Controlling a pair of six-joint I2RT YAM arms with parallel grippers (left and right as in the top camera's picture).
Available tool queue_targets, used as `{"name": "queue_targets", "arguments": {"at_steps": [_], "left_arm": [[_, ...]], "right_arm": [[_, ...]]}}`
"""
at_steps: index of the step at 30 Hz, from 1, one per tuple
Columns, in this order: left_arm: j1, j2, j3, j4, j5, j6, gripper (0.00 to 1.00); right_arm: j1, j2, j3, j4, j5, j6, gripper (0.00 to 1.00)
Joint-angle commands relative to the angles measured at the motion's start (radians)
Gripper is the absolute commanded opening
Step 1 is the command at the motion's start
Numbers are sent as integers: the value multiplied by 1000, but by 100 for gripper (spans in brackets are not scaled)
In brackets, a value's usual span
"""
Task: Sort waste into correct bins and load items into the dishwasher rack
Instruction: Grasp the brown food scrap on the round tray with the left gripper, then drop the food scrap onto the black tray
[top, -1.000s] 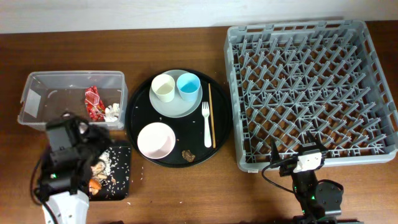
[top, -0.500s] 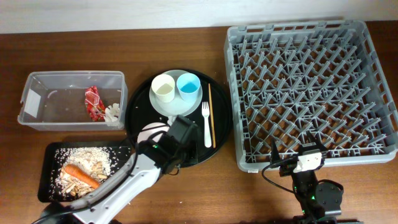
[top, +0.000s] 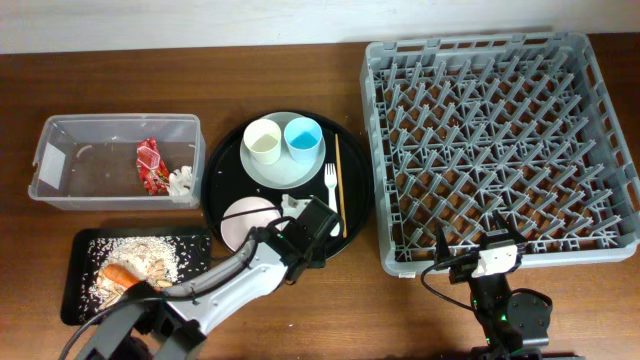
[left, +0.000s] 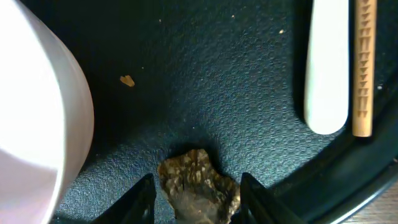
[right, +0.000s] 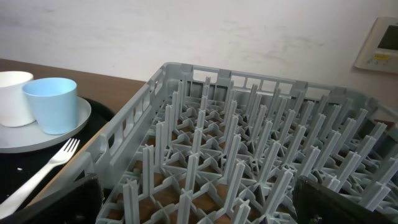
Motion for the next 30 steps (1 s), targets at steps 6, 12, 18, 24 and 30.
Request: {"name": "queue_targets", "arguments": {"at_steps": [6,12,18,24,30], "left_arm": [[-3,58,14,16,19,-11,14],[-3,-33,137,-68,7,2,9],[172,-287,204,-290,-109,0,6],[768,-397,161,-564,-147,-22,5],[1006,-397,-130,-330,-146,-55,23]], "right_arm": [[4,-6,-5,-4,-2,-6,99],[4,-6,-5,-4,-2,-6,99],[4,-6,-5,-4,-2,-6,99],[4,-6,-5,-4,-2,-6,99],[4,-6,-5,-4,-2,-6,99]]}}
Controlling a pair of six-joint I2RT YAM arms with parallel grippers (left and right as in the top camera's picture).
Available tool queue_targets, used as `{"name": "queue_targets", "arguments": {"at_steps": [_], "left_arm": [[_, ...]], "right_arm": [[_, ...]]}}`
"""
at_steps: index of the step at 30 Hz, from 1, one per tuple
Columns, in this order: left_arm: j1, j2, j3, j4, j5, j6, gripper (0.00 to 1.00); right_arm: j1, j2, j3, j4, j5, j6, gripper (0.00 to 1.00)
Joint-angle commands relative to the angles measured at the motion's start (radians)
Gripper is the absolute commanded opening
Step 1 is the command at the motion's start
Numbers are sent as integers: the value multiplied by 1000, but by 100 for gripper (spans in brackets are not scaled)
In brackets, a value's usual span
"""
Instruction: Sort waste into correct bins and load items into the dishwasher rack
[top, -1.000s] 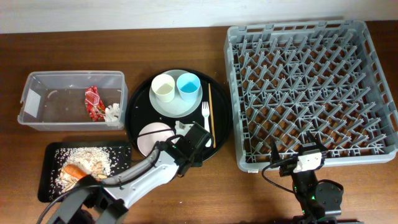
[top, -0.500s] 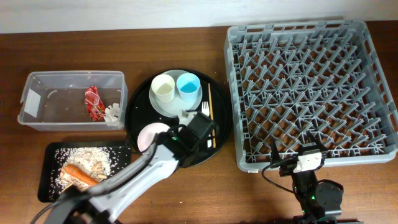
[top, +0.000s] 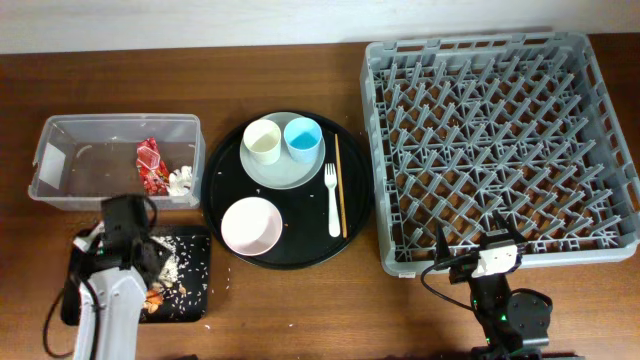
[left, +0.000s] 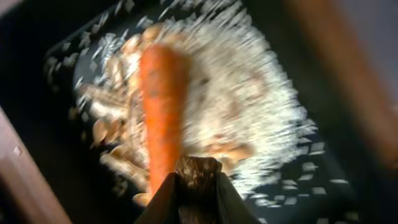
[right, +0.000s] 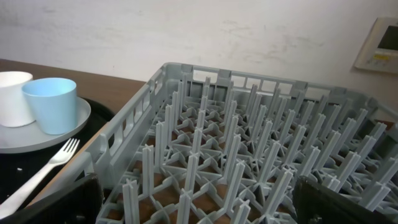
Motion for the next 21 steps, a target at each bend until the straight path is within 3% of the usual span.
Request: {"name": "queue_targets", "arguments": {"at_steps": [1,3,4,6,9,12,13,17,18,21], "left_arm": [[26,0,-31,22,-8,-13,54],[26,-1,-24,21,-8,-7,54],[26,-3,-8,21,-8,45,61],[26,-17,23,2,19,74,65],[25,-121,132,-49,271,274,65],[1,-253,151,-44,650,352,64],[-39,-268,151,-48,687,363,64],[-242,-268,151,-105,659,364,63],[-287,-268,151,-96,640,363,58],[-365,-268,151,-90,635,363,58]], "right_arm": [[4,-6,-5,-4,-2,-6,99],[4,-6,-5,-4,-2,-6,99],[4,-6,-5,-4,-2,-6,99],[4,-6,-5,-4,-2,-6,99],[4,-6,-5,-4,-2,-6,99],[4,-6,-5,-4,-2,-6,99],[4,-6,-5,-4,-2,-6,99],[4,-6,-5,-4,-2,-6,99],[4,-6,-5,-4,-2,-6,99],[4,-6,-5,-4,-2,-6,99]]}}
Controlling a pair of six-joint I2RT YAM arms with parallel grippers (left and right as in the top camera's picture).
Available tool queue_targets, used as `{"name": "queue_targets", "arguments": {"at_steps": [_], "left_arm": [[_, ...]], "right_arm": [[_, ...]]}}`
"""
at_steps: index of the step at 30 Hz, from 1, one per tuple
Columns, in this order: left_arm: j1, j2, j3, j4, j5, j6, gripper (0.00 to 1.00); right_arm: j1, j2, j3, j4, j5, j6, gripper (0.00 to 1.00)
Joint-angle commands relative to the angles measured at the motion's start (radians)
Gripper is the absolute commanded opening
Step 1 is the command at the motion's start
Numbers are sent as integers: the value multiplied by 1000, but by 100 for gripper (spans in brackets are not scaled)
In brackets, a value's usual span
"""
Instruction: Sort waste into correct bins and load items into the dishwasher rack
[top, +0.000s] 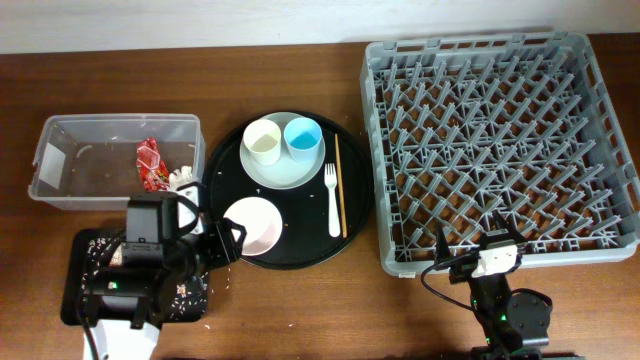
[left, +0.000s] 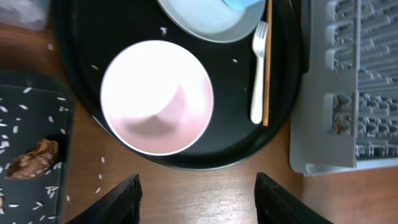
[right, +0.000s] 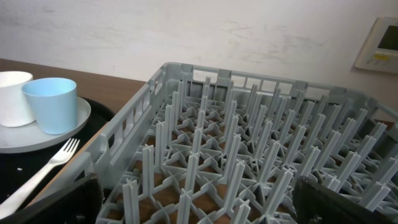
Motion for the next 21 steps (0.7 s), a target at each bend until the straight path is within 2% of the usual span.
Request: {"name": "queue_targets", "arguments": {"at_steps": [1,10,12,14,16,19,20,21], "left_arm": [[-55,-2,14,2,-3,16,57],[-61,-2,14,-16,-3,17,57],[-61,-2,14,-17,-81,17,57],[-61,-2,14,-16,-87,17,57],[-61,-2,14,-16,-90,17,57],[-61,-2,14,-12,-132,17,58],[-61,-2,14,-11,-143,17,58],[-61,-2,14,-5,-143,17,57]], "right_arm": [[4,-6,-5,-4,-2,-6,99],[4,-6,-5,29,-62,-2,99],[4,-6,-5,30,-59,-3,99],[4,-6,3,64,-66,27,99],[4,6,124,7,-66,154,99],[4,151,526,-315,-66,185,99],[4,194,611,-387,-66,185,99],[4,289,786,-539,-66,177,99]]}}
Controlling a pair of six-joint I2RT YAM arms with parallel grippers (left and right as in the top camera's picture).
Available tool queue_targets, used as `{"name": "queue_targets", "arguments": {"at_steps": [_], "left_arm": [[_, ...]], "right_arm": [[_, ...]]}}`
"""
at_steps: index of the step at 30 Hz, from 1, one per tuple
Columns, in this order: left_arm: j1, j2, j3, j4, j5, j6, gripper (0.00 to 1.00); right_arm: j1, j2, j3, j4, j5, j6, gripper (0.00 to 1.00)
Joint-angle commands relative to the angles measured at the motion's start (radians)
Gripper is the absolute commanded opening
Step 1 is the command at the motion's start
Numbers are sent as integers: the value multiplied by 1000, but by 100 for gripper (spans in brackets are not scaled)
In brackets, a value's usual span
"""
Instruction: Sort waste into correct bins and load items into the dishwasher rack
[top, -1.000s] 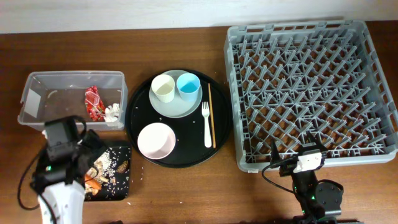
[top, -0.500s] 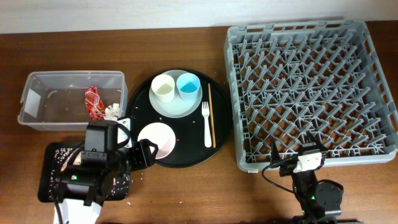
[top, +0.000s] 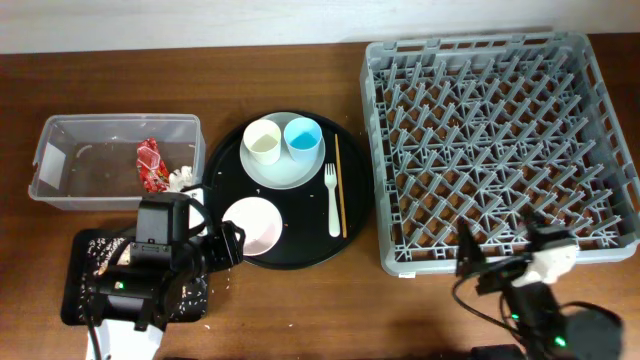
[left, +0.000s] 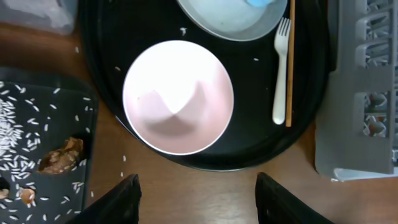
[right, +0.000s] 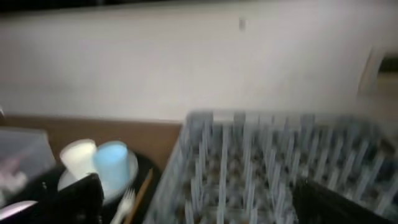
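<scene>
The round black tray holds a pink bowl, a plate with a white cup and a blue cup, a white fork and a wooden chopstick. My left gripper hangs open and empty over the bare table just in front of the pink bowl. A brown scrap lies on the black food tray among rice. My right gripper is open in a blurred view, at the near edge of the grey dishwasher rack.
A clear bin at the left holds a red wrapper and a crumpled tissue. The food tray lies partly under my left arm. Rice grains are scattered on the table between the two trays.
My right arm has shifted to the right and up, and its view is now blurred and shows the cups. The left gripper sits slightly further right, still open and empty.
My left gripper first stood open around a brown scrap on the round tray. Then it was shut on the scrap over the food tray with carrot and rice. Then it was open by the pink bowl with the scrap lying on the food tray, as now.
</scene>
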Motion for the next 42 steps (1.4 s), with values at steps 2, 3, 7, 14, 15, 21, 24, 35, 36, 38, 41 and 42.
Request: {"name": "queue_targets", "arguments": {"at_steps": [2,3,7,14,15,21,24,35,36,38,41,42], "left_arm": [[-5,0,14,14,-32,39,51],[-5,11,14,13,-40,40,51],[-5,181,14,72,-146,42,52],[-5,415,13,206,-222,42,52],[-5,445,13,209,-225,42,52],[-5,591,13,224,-186,42,36],[-5,591,14,226,-176,42,27],[-5,275,61,216,-149,42,0],[-5,196,75,186,-149,42,0],[-5,106,100,158,-95,42,0],[-5,72,151,150,-1,34,0],[-7,79,164,146,8,34,0]], "right_arm": [[5,232,433,-317,-6,10,99],[5,243,468,-327,-41,10,99],[4,305,457,-436,-151,13,99],[5,663,457,-519,-154,13,99],[5,703,457,-530,-159,13,99],[5,797,457,-540,-210,13,99],[4,797,457,-540,-210,13,99],[4,797,471,-552,-210,19,94],[4,797,525,-573,-210,60,93],[5,811,647,-662,-203,104,88],[53,863,710,-702,-203,114,79],[97,895,710,-703,-203,114,76]]}}
